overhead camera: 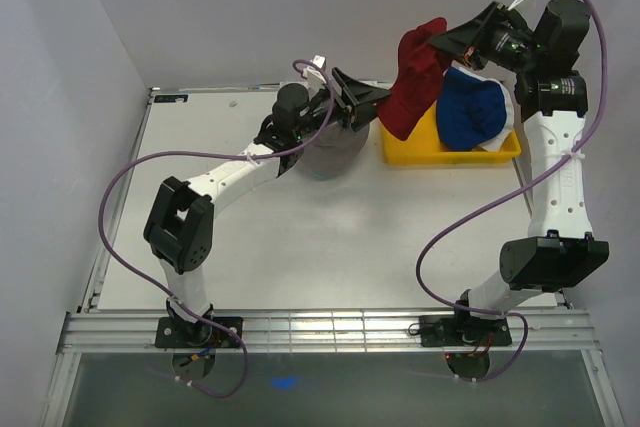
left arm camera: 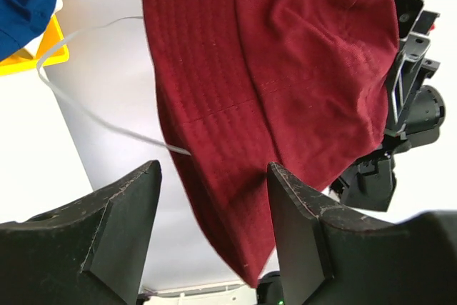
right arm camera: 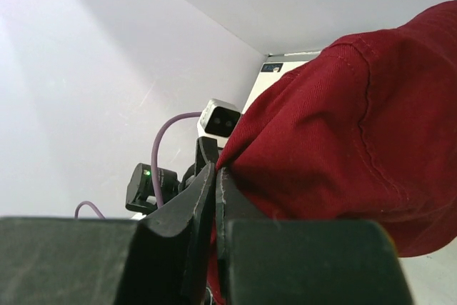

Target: Stack the hats

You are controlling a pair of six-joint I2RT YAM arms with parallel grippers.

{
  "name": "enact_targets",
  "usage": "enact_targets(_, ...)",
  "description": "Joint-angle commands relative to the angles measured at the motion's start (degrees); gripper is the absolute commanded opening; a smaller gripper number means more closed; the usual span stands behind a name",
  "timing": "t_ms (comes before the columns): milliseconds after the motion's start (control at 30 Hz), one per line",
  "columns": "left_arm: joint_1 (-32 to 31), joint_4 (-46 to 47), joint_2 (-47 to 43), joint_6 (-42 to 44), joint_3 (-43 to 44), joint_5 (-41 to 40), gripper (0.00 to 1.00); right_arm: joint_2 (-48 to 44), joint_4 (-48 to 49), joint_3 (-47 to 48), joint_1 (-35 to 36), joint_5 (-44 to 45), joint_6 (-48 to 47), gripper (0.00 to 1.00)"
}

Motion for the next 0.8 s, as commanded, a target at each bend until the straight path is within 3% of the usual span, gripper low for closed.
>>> enact_targets(0, -0.20, 3.25, -1.43, -1.42, 1.79, -1.94, 0.70, -1.27, 3.31, 0.22, 0.79, -1.44, 0.35, 0.08)
enact_targets(300, 0.32, 3.25, -0.03, -1.07, 4.78, -3.18, 0.64, -1.98, 2.87, -1.89, 1.49, -1.52, -0.88, 0.08)
enact_targets(433, 1.29, 3.25, -0.29, -0.98, 4.78, -3.61, 0.53, -1.98, 2.44, -2.33, 1.49, -1.70, -1.49, 0.08)
enact_targets(567, 2.61, 2.91, -0.12, -0.36, 5.66, -2.83, 0.35, -1.71, 2.08, -2.94, 1.49, -1.96, -2.37, 0.08)
enact_targets(767, 4.45, 2.20, 1.90, 1.39, 8.38, -0.02, 0.15, -0.13, 3.22, -3.74, 1.84, -2.75, -2.64, 0.08)
